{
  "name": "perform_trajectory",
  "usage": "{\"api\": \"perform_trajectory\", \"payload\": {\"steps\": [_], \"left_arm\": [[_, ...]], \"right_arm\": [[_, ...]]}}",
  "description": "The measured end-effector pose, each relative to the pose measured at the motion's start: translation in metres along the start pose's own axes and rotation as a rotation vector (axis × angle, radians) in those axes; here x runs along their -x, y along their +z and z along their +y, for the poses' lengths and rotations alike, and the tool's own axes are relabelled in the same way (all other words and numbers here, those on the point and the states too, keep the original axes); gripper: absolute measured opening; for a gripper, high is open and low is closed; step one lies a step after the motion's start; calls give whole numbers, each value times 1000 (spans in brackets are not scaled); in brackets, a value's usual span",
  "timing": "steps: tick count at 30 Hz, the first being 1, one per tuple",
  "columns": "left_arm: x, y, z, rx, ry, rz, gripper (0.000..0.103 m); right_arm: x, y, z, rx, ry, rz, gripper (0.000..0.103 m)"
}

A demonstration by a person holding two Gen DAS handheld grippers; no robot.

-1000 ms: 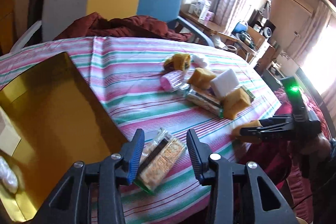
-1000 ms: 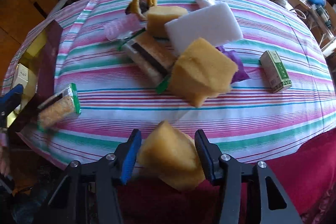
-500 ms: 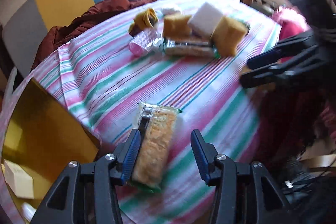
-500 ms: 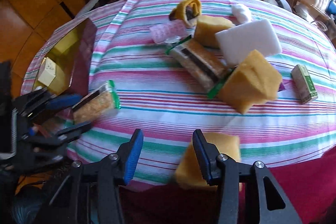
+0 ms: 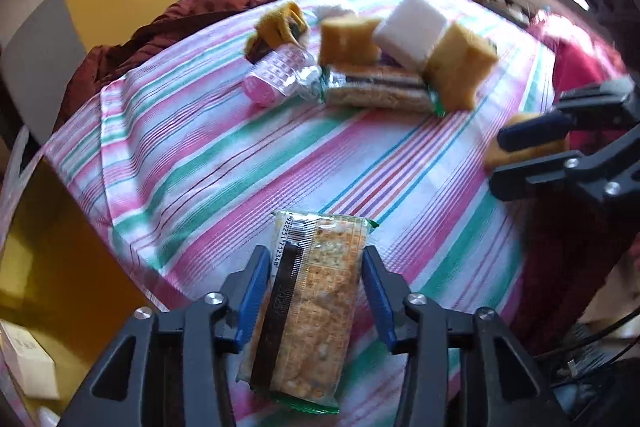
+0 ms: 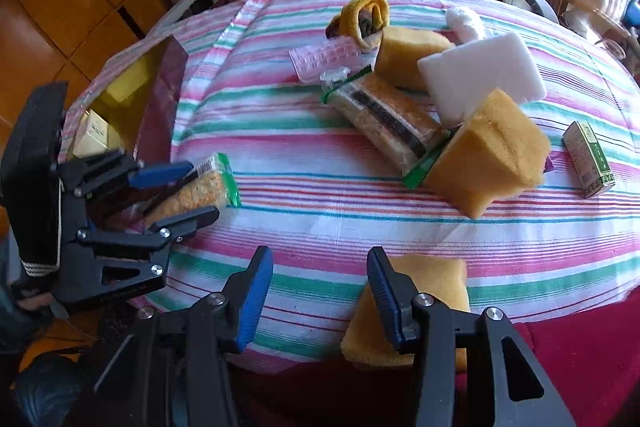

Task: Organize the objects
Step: 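Carry the cracker pack with the left tool while the right tool carries a yellow sponge, both into tray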

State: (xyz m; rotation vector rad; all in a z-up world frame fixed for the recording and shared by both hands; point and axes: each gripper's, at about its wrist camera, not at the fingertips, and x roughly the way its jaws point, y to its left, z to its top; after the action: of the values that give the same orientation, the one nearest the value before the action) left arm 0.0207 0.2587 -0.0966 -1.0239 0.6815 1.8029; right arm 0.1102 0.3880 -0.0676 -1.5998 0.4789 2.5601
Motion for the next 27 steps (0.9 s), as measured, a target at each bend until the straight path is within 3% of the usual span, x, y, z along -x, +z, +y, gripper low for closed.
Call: {"api": "perform_trajectory", "payload": {"steps": [3, 8, 12, 15, 17, 19, 21, 26, 27], "left_arm": [[25, -6, 5, 70, -46, -61, 44], [74, -28, 31, 225, -100, -177, 43], [98, -43, 53, 323, -115, -235, 42], [102, -46, 60, 328, -135, -255, 42], [106, -47, 60, 331, -146, -269, 42], [109, -47, 60, 336, -148, -286, 42], [110, -47, 62, 344, -157, -294, 42], [124, -53, 68, 366, -141, -320, 42], [127, -54, 70, 372, -136, -324, 42]], "right_arm": [[9, 6, 3, 0, 14, -35, 49], [24, 27, 24, 40, 52, -116, 38], [21, 38, 31, 68, 6, -109, 34], [27, 37, 19, 42, -32, -108, 35], [32, 33, 9, 33, -61, -90, 45], [34, 29, 0, 25, -97, -72, 80], [26, 23, -4, 55, -113, 5, 93], [-8, 9, -11, 76, -238, 168, 97], [-14, 7, -14, 67, -245, 189, 91]]}}
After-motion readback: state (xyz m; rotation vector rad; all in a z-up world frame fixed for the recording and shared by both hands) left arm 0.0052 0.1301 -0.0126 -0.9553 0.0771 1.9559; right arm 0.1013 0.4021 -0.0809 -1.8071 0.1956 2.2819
